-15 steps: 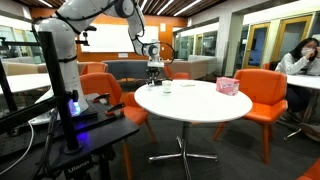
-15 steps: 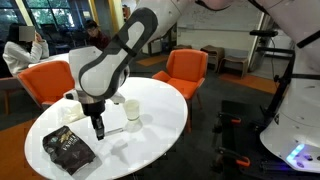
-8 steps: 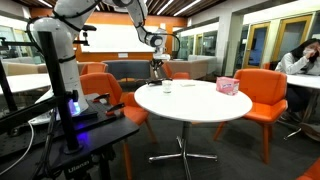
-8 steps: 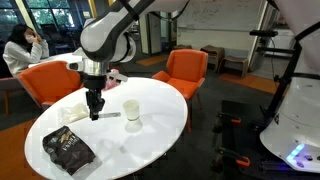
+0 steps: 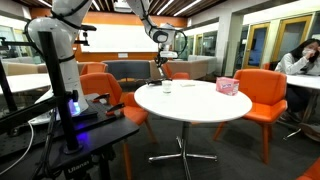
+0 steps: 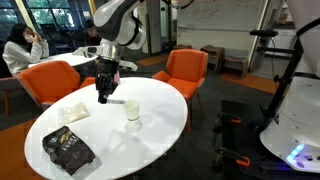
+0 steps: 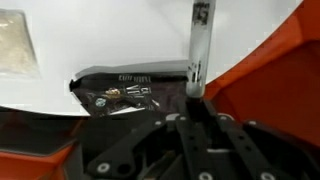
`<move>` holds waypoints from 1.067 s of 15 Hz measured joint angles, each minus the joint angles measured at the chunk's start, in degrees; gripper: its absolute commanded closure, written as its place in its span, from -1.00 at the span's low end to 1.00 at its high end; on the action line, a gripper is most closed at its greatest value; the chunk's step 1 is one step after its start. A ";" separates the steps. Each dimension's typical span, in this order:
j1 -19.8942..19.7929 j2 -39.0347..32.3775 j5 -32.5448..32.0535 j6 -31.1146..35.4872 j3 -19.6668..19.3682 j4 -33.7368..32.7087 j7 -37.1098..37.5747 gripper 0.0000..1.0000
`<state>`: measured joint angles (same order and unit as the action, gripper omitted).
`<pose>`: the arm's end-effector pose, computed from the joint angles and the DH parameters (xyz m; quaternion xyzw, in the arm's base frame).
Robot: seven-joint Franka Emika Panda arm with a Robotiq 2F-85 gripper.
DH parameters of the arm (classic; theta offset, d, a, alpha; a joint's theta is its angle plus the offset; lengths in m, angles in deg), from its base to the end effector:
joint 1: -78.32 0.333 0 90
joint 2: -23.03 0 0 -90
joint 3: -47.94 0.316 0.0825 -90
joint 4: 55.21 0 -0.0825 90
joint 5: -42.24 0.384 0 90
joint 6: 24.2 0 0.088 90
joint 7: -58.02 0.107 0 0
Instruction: Put the marker in the cup
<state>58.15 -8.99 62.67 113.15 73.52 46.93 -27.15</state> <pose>0.6669 0.0377 0.2795 -0.7861 -0.5690 -0.1849 0.1554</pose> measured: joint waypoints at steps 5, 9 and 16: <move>-1.11 2.23 7.51 -3.07 -3.46 1.12 -10.64 0.90; -1.08 2.33 11.15 -5.96 -7.11 1.59 -16.33 0.90; -0.19 -0.28 16.72 -6.16 -9.09 2.55 -22.76 0.90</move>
<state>57.96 -9.27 79.39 106.98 64.42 49.48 -49.91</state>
